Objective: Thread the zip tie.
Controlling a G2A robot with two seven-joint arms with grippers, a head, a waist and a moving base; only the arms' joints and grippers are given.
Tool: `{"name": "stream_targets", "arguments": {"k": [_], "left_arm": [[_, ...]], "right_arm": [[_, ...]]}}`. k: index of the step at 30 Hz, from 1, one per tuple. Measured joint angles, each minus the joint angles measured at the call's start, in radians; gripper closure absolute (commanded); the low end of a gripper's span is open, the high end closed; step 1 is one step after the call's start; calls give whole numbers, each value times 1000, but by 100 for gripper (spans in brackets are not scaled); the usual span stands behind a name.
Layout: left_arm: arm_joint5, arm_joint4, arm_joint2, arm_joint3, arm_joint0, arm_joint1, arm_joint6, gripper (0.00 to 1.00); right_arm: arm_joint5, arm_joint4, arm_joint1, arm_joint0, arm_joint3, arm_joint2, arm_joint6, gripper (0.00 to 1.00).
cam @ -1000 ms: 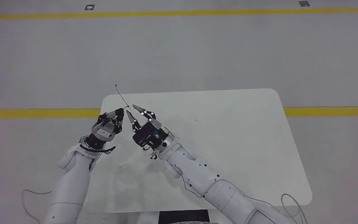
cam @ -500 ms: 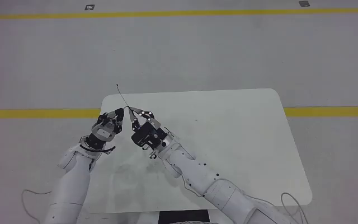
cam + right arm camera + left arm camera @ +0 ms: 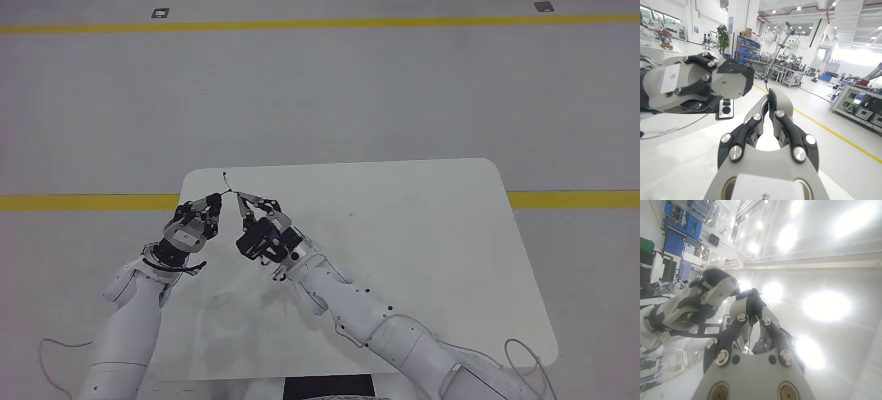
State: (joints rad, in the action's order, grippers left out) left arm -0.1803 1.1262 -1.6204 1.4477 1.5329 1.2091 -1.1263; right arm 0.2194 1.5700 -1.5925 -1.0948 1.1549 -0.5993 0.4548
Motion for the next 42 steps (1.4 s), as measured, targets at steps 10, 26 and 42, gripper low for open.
{"name": "stream_targets", "arguments": {"k": [10, 26, 42], "left_arm": [[0, 0, 0, 0, 0, 0, 0, 100], [0, 0, 0, 0, 0, 0, 0, 100], [0, 0, 0, 0, 0, 0, 0, 100]], "right_arm": [[33, 0, 23, -1, -8, -5, -46, 100], [80, 0, 49, 10, -3, 20, -126, 100], [76, 0, 64, 13, 15, 36, -85, 100]]}}
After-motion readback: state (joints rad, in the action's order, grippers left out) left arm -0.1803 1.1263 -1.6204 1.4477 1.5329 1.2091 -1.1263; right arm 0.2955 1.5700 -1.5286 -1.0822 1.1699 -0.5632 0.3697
